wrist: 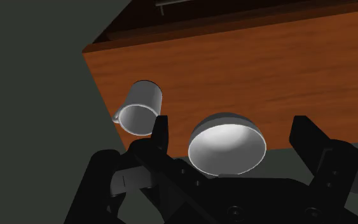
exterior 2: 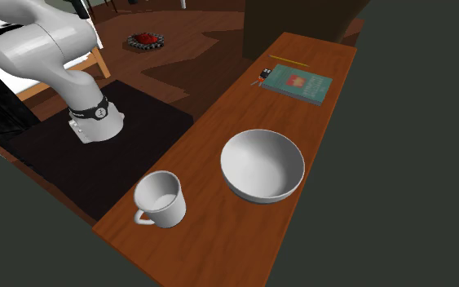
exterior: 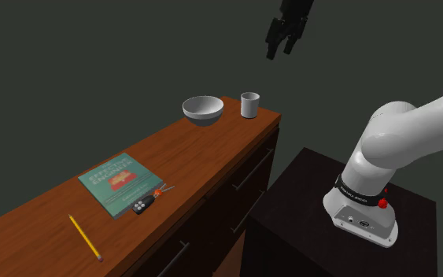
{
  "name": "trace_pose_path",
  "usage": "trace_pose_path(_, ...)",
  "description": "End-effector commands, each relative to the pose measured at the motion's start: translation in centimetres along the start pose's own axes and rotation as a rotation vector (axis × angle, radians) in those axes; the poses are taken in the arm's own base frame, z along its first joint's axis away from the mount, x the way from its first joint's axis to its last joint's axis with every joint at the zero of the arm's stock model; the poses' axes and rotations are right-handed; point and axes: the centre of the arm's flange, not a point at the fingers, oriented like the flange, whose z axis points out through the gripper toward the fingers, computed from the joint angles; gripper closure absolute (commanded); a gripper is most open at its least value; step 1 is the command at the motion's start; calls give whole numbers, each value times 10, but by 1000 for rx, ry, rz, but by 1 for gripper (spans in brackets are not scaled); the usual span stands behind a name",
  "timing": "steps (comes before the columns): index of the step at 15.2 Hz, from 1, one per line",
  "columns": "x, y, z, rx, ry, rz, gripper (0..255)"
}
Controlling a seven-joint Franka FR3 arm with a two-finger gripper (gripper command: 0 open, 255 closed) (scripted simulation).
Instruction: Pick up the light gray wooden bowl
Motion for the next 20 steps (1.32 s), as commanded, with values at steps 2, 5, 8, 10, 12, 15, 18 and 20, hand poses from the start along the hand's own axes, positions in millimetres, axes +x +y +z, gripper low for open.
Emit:
trace_pose_path(2,10,2,10,4,-3,2,0)
trace_pose_path(5,38,8,39,17,-14,7,0)
trace_pose_path(8,66,13,68,30,-24,12,0)
trace_pose_path(10,84,17,88,38,-31,15,0)
trace_pose_path(12,103,20,108,47,-38,19,0)
trace_pose_path(15,130,25,138,60,-49,24,0)
trace_pose_path(18,157,30,169,73,-59,29,0)
trace_pose_path(20,174,33,189,81,-66,32,0)
